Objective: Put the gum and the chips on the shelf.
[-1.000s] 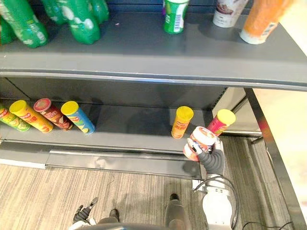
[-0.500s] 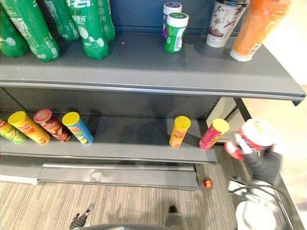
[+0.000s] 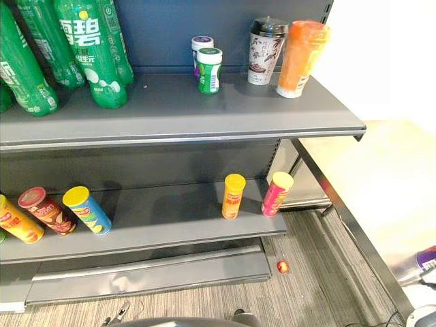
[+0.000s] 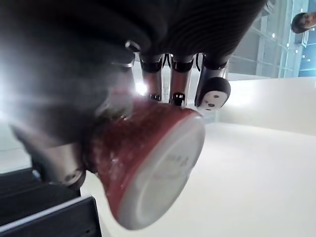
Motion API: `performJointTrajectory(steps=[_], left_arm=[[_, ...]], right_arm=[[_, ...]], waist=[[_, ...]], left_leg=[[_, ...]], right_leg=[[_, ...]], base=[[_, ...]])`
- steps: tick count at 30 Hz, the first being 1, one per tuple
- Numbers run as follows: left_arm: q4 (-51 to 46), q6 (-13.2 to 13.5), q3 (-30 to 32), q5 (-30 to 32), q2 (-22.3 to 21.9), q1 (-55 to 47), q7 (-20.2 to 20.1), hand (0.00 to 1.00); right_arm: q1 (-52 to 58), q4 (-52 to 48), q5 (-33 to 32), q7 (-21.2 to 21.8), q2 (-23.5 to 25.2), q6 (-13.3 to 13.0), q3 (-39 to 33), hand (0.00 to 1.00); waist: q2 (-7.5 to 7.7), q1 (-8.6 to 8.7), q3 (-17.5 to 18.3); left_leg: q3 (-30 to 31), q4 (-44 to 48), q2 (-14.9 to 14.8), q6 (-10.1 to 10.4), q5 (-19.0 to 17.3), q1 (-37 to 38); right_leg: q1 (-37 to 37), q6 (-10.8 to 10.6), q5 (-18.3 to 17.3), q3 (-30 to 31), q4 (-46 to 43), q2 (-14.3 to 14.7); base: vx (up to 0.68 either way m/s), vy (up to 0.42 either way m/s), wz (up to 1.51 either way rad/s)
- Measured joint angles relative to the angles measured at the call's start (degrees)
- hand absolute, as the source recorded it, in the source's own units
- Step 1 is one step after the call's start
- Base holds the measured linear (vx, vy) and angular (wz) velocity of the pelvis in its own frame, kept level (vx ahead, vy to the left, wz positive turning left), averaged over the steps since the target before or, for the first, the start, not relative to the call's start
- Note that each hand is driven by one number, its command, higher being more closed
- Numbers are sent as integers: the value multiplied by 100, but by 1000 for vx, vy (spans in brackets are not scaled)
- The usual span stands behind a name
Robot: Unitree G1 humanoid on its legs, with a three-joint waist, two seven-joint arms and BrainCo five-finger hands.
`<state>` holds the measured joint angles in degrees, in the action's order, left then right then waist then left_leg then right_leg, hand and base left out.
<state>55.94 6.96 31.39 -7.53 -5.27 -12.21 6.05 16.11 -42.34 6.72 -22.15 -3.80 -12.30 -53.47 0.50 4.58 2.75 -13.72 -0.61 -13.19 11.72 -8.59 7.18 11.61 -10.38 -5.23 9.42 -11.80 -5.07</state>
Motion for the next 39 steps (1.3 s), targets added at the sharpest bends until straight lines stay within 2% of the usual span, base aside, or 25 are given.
performJointTrajectory(steps=[3, 5, 7, 8, 10, 11, 13, 15, 16, 19, 22, 26, 31, 36, 39], left_arm=[[16, 0, -103, 37, 15, -26, -22, 0], [23, 1, -250, 111, 53, -75, -28, 0], [99, 3, -493, 115, 167, -150, -101, 0], [113, 4, -535, 109, 213, -151, -130, 0], [188, 5, -761, 105, 325, -148, -190, 0], [230, 8, -822, 101, 344, -142, -201, 0], [241, 9, -1039, 98, 448, -135, -253, 0], [241, 11, -1138, 91, 520, -130, -273, 0], [247, 7, -1200, 91, 550, -101, -280, 0], [249, 6, -1316, 83, 618, -93, -321, 0], [275, 1, -1331, 80, 674, -77, -345, 0], [319, -3, -1514, 73, 855, -30, -397, 0], [493, -100, -1583, -53, 1012, -23, -403, 0], [510, -97, -1761, -77, 1055, 62, -402, 0], [513, -95, -1769, -90, 1078, 85, -403, 0]], right_arm=[[-633, 81, -161, 29, -874, -128, 36, 100], [-966, 336, -474, 155, -1393, -310, 138, 100], [-1513, 1103, -1124, 437, -2226, -447, 548, 100], [-1673, 1339, -1257, 522, -2437, -450, 692, 100], [-2322, 2299, -1713, 928, -3206, -414, 1355, 100], [-2461, 2509, -1839, 1052, -3375, -396, 1520, 100], [-3001, 3197, -2090, 1396, -3932, -255, 2196, 100], [-3378, 3608, -2316, 1605, -4217, -157, 2688, 100], [-3634, 3839, -2449, 1751, -4354, -69, 3002, 100], [-4032, 4119, -2755, 2004, -4446, 37, 3722, 100], [-4199, 4237, -3000, 2235, -4448, 89, 4327, 100], [-4670, 4780, -3367, 2616, -4449, 420, 5211, 100], [-5181, 5012, -3434, 2774, -4474, 587, 5692, 100], [-5426, 5049, -3457, 2886, -4481, 660, 5943, 100], [-5553, 4971, -3483, 2891, -4480, 682, 6085, 100]], waist=[[-44, -13, 55], [-37, -23, 65], [13, -20, 111], [27, -27, 115], [46, -44, 120], [48, -59, 122], [50, -77, 122], [56, -97, 118], [60, -172, 116], [73, -195, 106], [100, -312, 83], [148, -352, -139], [180, -385, -316], [160, -484, -408], [166, -485, -480]], left_leg=[[41, -7, 18, 1, -1, -8], [83, -8, 18, -1, 0, -20], [201, -5, 32, -7, 4, -96], [224, -6, 39, -14, 10, -109], [370, -10, 54, -21, 15, -115], [396, -11, 55, -22, 15, -116], [577, -4, 64, -40, 28, -182], [694, -10, 68, -65, 48, -214], [714, -6, 70, -67, 50, -217], [993, 28, 93, -81, 59, -301], [1042, 55, 100, -83, 59, -303], [1338, 85, 172, -119, 82, -360], [1482, 121, 197, -128, 111, -413], [1612, 193, 222, -128, 111, -509], [1689, 243, 222, -128, 111, -643]], right_leg=[[-69, 12, 42, -23, 83, 6], [-108, 14, 63, -45, 136, 13], [-113, 12, 76, -81, 177, -7], [-114, 13, 80, -95, 180, -14], [-183, 14, 80, -139, 207, -38], [-199, 14, 80, -157, 216, -44], [-264, 20, 87, -269, 276, -79], [-295, 21, 88, -290, 287, -90], [-299, 21, 88, -292, 290, -91], [-394, 22, 89, -404, 356, -140], [-432, 22, 89, -421, 375, -150], [-531, 5, 98, -554, 415, -246], [-564, 9, 134, -636, 472, -278], [-586, 9, 135, -726, 501, -314], [-578, 17, 157, -786, 532, -320]], base=[[5, 7, 5], [18, 11, 10], [7, 7, 17], [9, 10, 16], [11, 7, 18], [9, 7, 21], [5, 5, 29], [6, 5, 26], [0, 2, 13], [-4, 3, 27], [-5, 6, 11], [-40, 10, 21], [-8, 9, 12], [-3, 7, 13], [-46, -2, 10]])
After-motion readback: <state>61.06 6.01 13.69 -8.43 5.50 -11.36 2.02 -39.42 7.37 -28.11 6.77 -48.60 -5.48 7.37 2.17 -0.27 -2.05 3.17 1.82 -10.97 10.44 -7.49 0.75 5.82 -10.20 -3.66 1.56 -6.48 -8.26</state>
